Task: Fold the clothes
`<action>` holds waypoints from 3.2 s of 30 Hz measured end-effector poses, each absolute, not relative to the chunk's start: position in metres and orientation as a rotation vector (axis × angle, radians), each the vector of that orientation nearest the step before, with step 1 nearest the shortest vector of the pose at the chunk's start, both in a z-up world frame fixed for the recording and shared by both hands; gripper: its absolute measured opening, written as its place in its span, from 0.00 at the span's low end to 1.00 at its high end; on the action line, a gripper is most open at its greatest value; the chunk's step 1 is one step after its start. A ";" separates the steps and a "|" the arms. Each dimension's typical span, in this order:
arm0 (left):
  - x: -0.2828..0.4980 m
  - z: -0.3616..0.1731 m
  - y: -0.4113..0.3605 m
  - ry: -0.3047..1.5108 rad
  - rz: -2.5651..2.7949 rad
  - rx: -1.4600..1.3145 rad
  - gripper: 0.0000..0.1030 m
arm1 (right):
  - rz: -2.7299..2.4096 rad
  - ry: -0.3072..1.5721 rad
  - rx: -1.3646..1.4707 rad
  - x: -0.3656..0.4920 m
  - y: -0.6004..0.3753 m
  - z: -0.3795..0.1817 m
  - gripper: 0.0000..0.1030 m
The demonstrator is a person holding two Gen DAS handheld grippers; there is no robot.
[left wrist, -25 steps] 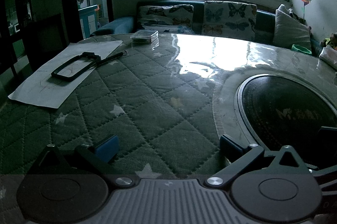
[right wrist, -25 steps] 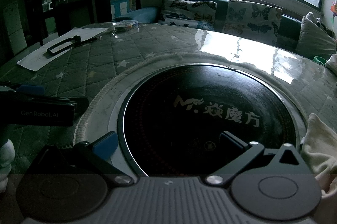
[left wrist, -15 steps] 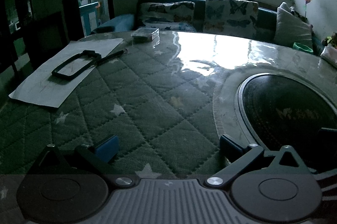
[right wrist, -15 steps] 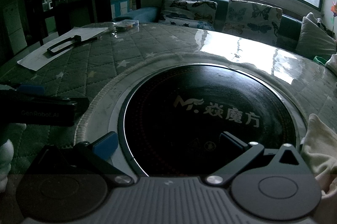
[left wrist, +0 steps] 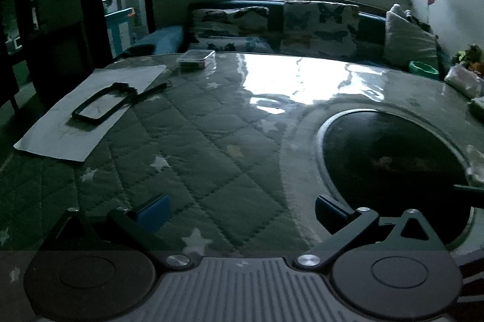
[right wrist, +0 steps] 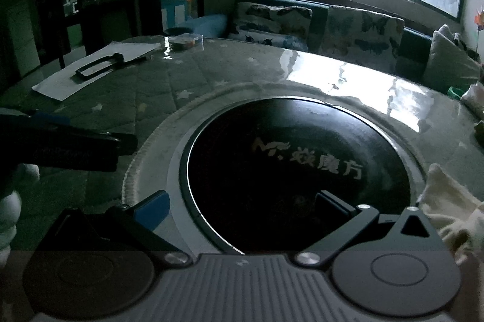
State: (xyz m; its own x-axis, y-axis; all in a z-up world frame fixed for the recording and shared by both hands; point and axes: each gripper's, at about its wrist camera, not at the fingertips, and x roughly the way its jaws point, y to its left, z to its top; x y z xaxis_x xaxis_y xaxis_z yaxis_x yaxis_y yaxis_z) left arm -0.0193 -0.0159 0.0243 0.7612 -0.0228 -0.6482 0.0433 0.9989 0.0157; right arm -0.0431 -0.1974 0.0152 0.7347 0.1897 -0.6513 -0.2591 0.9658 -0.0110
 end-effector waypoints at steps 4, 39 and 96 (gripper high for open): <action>-0.025 0.030 -0.026 0.699 -0.066 0.037 1.00 | 0.243 0.685 -0.110 -0.054 -0.202 0.022 1.00; -0.058 0.055 -0.113 0.673 -0.301 0.132 1.00 | 0.125 0.644 -0.047 -0.132 -0.272 0.054 1.00; -0.084 0.068 -0.220 0.677 -0.524 0.279 1.00 | -0.161 0.606 0.034 -0.216 -0.378 0.078 0.98</action>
State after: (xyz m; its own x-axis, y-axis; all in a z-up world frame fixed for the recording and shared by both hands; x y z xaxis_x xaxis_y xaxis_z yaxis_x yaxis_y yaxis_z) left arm -0.0839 -0.2201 0.0678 0.6579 -0.3679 -0.6572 0.5442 0.8354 0.0772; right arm -0.2157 -0.3778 0.0776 0.8096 -0.1407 -0.5699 0.1606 0.9869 -0.0155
